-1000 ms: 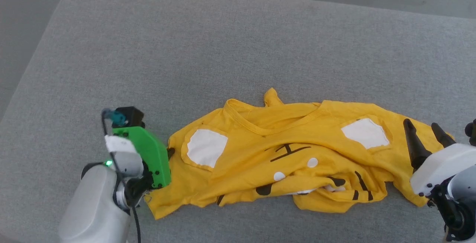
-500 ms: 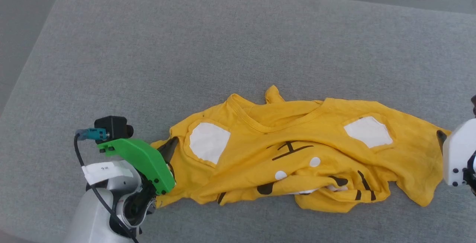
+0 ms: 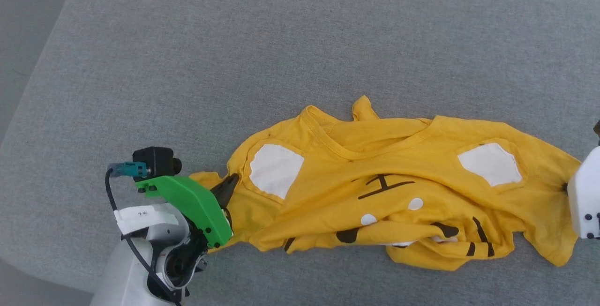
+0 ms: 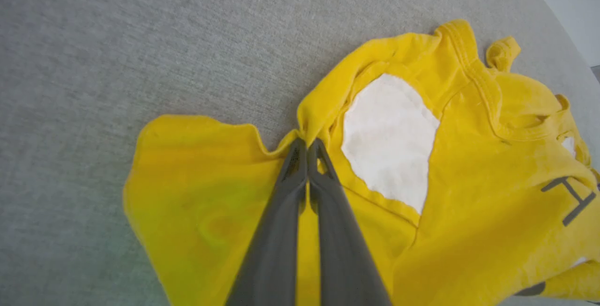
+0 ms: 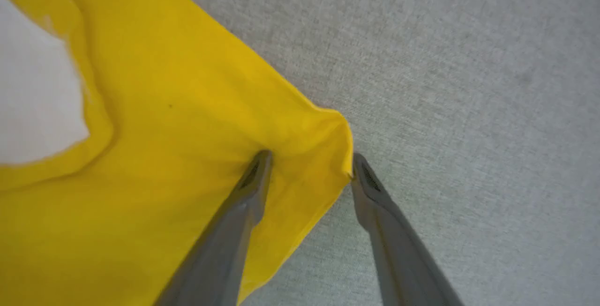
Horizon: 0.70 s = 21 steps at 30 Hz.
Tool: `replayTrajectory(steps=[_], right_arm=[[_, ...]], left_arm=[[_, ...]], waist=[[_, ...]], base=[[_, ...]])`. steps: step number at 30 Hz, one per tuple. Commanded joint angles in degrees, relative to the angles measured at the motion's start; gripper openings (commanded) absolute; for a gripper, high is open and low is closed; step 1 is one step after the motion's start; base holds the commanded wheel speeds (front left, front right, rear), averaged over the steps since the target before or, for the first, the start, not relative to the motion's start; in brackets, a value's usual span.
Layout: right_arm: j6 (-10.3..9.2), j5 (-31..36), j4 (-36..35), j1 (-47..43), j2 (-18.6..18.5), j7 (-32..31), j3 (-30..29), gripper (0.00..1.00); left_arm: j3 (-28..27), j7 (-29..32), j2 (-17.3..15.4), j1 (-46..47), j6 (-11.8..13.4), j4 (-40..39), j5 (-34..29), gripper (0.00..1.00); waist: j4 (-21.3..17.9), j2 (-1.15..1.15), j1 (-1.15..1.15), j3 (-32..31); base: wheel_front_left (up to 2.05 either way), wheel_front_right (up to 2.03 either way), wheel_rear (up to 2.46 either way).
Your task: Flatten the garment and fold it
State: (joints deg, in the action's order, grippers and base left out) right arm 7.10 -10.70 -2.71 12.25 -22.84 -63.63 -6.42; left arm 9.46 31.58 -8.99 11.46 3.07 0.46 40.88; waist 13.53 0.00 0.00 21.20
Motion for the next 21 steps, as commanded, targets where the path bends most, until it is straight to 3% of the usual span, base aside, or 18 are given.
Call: replayTrajectory(steps=[1,11,21], right_arm=[[0.39,-1.4,2.2,-2.8,1.9,0.2,1.7,0.00],[0.39,-6.9,-0.4,2.4,5.9,12.4,-2.2,0.00],[0.39,-14.2,2.5,19.7,6.6,16.2,-2.3,0.00]], left_arm=[[-0.1,-0.4,0.3,-0.5,-0.3,0.3,0.2,0.00],[-3.7,-4.9,1.4,1.2,-2.2,-1.1,3.9,0.00],[-7.1,-6.4,-2.5,16.7,-1.9,0.1,2.1,0.00]], waist=[[-0.3,0.00,0.00,-0.2],[-3.2,0.00,0.00,-5.4],[-7.2,0.00,0.00,-11.4]], base=[[0.00,0.00,0.00],[0.00,0.00,0.00],[0.00,0.00,0.00]])
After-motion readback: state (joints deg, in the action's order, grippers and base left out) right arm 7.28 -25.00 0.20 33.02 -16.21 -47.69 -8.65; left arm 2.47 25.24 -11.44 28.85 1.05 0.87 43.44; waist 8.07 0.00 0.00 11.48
